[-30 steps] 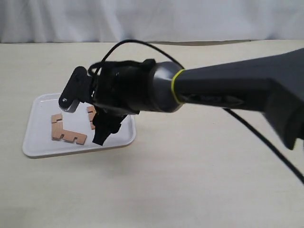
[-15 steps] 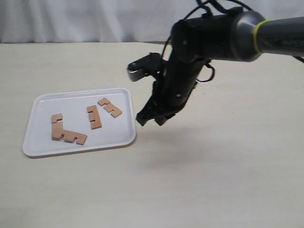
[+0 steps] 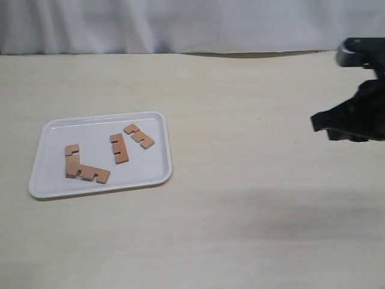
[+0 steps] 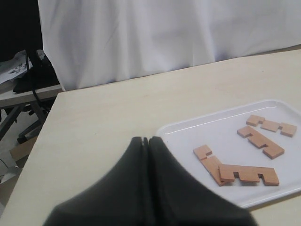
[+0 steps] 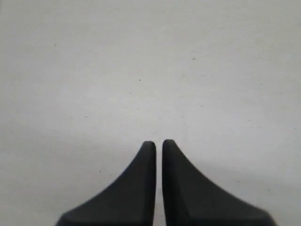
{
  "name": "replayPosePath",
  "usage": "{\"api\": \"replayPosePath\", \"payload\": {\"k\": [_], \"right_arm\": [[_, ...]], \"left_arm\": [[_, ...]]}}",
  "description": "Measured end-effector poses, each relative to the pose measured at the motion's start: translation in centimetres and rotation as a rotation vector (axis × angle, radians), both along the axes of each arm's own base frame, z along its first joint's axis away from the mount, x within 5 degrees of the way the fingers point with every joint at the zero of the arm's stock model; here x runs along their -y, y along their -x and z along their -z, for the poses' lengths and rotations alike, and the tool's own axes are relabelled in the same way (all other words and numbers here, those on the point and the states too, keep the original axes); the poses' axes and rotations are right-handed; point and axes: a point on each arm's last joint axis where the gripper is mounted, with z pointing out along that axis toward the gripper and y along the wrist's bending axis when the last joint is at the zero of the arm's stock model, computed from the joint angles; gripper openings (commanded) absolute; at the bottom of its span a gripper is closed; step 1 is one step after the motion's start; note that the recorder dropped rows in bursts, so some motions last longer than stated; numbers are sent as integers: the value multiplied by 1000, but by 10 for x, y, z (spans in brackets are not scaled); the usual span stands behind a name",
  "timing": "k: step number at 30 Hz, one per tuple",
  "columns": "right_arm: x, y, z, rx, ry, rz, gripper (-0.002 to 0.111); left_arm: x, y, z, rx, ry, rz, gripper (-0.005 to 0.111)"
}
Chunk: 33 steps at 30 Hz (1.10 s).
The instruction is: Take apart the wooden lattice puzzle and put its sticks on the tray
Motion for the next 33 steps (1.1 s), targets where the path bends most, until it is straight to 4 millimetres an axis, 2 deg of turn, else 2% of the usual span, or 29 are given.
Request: {"api": "replayPosePath", "payload": {"k": [3,7,9,14,16,27,33], "right_arm": [[1,41,-19,183,33,70,4],[-7,88,-28,444,86,102,4],[-12,112,-27,571,109,115,4],[-20,150,-17,839,106,164,4],[-22,160,-15,912,110,173,4],[-36,203,-31,1225,116,49,4],[-37,207,-35,1256,78,59,4]], "left_arm": [[0,0,0,0,0,0,0],[0,0,0,0,0,0,0],[0,0,0,0,0,0,0],[0,0,0,0,0,0,0],[0,0,0,0,0,0,0],[0,0,0,0,0,0,0],[0,0,0,0,0,0,0]]}}
